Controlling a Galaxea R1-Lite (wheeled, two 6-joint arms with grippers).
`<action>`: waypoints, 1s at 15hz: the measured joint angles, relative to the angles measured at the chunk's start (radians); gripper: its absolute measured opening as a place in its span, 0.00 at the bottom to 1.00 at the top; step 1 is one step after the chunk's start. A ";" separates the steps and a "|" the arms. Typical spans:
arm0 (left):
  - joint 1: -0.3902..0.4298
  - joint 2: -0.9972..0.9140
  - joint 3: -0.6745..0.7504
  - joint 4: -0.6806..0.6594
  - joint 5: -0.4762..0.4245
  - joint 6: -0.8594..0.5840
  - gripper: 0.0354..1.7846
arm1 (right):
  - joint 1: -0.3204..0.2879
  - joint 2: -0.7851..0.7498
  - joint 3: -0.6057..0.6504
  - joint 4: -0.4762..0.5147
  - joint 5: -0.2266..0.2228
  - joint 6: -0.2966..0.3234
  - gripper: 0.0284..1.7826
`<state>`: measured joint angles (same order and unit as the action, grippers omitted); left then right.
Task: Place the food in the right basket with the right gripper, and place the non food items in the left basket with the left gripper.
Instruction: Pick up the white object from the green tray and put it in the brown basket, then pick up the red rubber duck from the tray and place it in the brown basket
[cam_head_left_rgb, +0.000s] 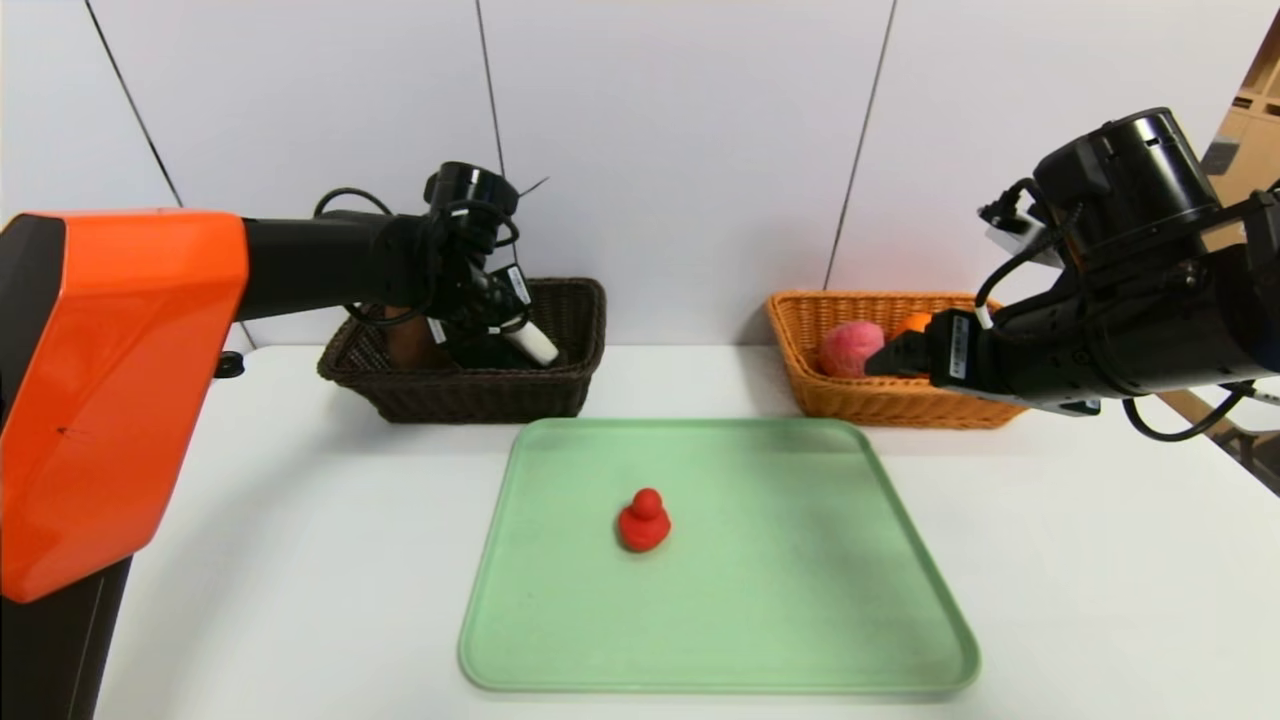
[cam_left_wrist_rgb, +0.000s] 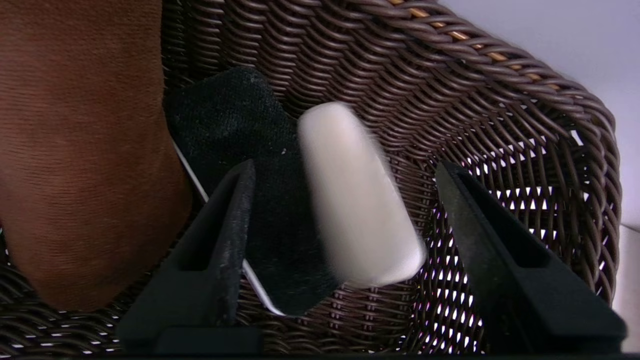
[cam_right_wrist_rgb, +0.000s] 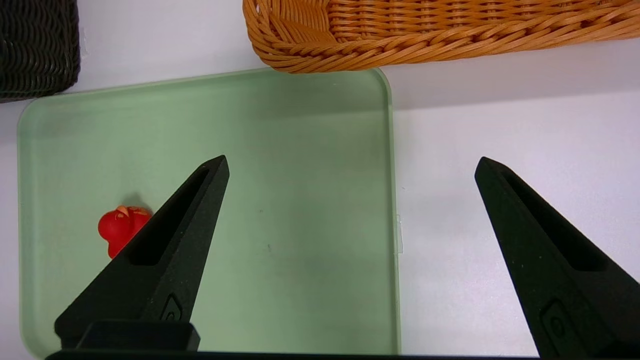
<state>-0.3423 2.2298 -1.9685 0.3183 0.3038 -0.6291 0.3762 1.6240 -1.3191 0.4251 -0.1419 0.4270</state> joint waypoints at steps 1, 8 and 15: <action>0.000 -0.002 0.000 -0.001 0.000 0.005 0.75 | -0.001 0.001 0.000 -0.010 0.001 0.000 0.95; -0.104 -0.184 0.005 0.151 -0.003 0.035 0.87 | -0.034 0.008 -0.002 -0.032 0.005 -0.029 0.95; -0.442 -0.353 0.068 0.453 -0.073 -0.082 0.92 | -0.124 0.008 0.002 -0.032 0.009 -0.173 0.95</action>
<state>-0.7840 1.8766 -1.9006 0.7715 0.2309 -0.7115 0.2526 1.6321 -1.3170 0.3930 -0.1328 0.2540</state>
